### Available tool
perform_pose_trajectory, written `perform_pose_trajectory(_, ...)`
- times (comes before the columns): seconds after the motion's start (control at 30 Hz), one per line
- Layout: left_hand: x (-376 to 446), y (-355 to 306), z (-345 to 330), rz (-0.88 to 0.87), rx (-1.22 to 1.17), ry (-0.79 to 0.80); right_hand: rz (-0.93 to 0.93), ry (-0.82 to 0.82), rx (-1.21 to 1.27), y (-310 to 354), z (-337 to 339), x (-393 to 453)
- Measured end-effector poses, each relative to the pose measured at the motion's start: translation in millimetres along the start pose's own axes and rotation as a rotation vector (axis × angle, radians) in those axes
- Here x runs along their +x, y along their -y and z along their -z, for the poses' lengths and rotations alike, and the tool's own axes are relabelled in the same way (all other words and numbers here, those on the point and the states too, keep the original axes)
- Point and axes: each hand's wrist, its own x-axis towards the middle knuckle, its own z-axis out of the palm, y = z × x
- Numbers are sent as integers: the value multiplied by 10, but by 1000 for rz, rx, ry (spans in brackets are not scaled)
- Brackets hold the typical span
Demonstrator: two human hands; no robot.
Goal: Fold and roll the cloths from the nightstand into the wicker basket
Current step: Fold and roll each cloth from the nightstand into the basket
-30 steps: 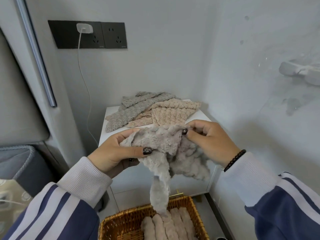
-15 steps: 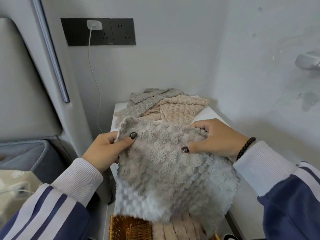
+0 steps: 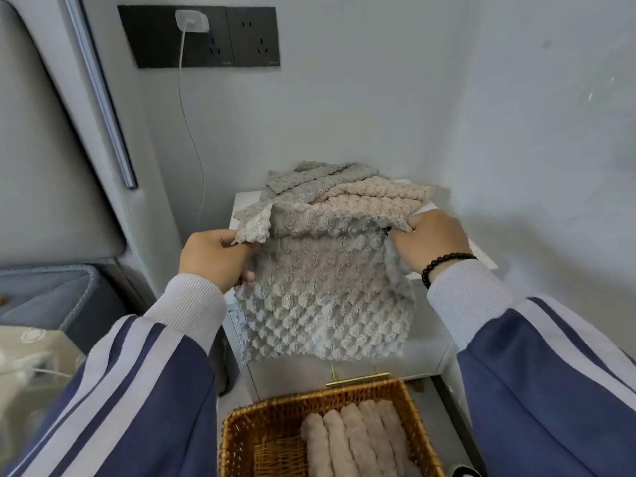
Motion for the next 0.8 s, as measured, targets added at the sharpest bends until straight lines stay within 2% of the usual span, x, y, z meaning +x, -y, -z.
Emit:
perform_pose_trajectory(0.13,168,59,-69,67,-48,78,-445,295,733,58,-141,51)
perform_pose_trajectory(0.17,207,88,-78,66,-33,92,-489,334,837,63,-170,61)
perform_pose_trajectory(0.23,290,143,-73,50,-30,111,-462,301,936,58,-258,140)
perform_pose_trajectory(0.3,332,155,-53,45,-64,124,-397,247,1010,80,-314,180)
perform_pose_trajectory(0.43,378,115,-60,109,-281,92,-214,145,947,183,-343,203)
perform_pose_trajectory(0.5,392,116,-61,139,-369,75,-164,146,955,235,-357,191)
perform_pose_trajectory(0.67,414,156,-20,215,-491,102,-290,133,1097,193,-333,157)
perform_pose_trajectory(0.8,441,221,-24,188,-359,41,-344,154,1020,52,-281,230)
